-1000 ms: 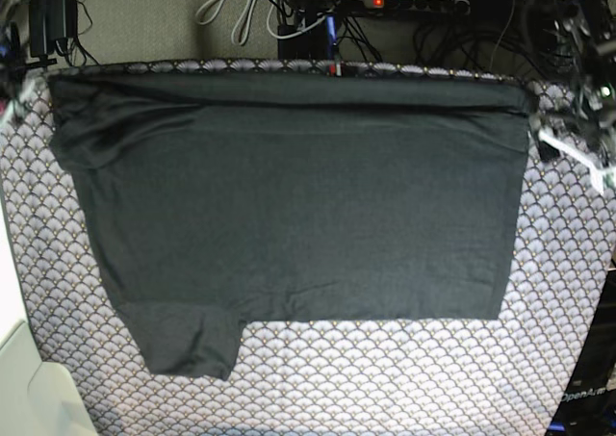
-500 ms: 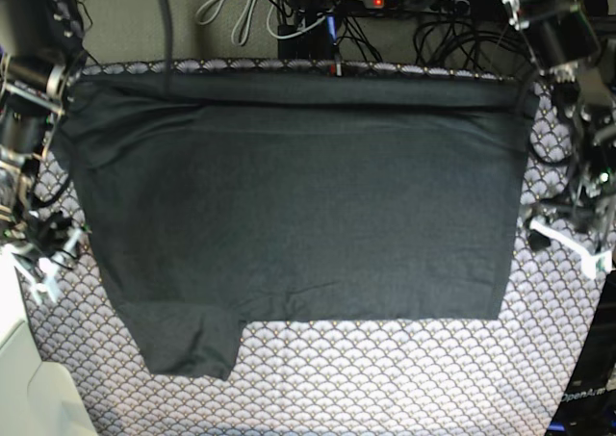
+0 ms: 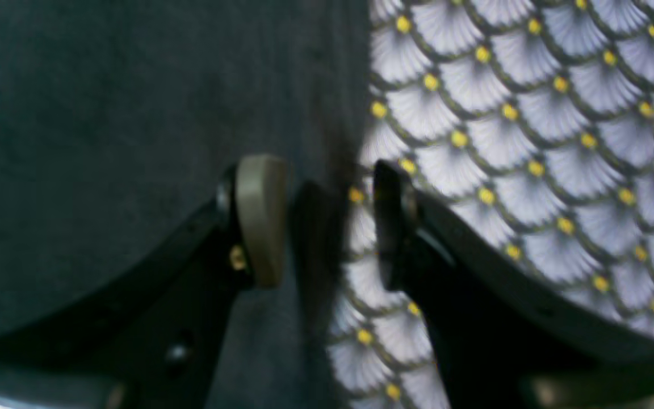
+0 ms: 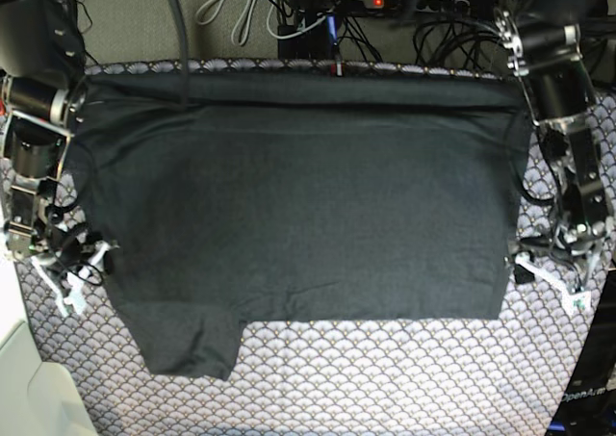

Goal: Fold the T-shirt properly
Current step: 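Move both grippers down to the shirt's side edges near the hem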

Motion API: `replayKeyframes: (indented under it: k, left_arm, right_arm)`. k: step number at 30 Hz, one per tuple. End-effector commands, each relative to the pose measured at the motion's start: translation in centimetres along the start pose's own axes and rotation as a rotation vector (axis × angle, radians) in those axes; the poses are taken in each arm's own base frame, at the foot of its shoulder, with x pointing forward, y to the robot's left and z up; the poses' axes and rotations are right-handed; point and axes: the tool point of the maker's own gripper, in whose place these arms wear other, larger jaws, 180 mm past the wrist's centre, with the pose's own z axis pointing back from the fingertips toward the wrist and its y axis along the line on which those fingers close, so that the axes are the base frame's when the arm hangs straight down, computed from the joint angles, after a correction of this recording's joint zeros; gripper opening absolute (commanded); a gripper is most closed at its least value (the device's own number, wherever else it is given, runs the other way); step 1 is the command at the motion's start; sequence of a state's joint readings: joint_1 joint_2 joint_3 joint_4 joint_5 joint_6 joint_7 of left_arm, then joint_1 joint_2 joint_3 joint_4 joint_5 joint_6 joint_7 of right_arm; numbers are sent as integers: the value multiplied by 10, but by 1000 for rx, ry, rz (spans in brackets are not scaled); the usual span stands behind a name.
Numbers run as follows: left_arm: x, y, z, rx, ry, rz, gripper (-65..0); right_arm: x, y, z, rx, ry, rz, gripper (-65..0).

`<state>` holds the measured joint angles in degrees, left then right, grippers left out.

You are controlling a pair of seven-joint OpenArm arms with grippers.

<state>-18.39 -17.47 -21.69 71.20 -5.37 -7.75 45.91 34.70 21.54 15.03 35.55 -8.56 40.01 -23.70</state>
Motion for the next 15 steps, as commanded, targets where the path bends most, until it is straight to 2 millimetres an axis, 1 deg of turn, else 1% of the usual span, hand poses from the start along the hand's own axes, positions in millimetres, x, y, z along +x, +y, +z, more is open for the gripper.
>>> replayKeyframes:
  k: [1, 5, 7, 9, 13, 15]
  left_arm:
    - [19, 8, 3, 14, -50, 3, -127]
    - [19, 8, 2, 14, -47, 5, -127]
    - [25, 8, 2, 15, -57, 6, -127]
    - [27, 7, 2, 14, -59, 8, -127]
    - [27, 7, 2, 15, -60, 7, -127]
    - [24, 7, 0, 13, -52, 10, -127]
  right_arm:
    - [27, -10, 7, -19, -71, 3, -383]
    - [23, -9, 6, -14, -73, -3, -383]
    - [17, -6, 2, -2, -80, -19, -383]
    - [15, -5, 1, 1, -87, -25, -383]
    - [13, -6, 1, 0, -85, -28, -383]
    - [13, -6, 1, 0, -85, -28, -383]
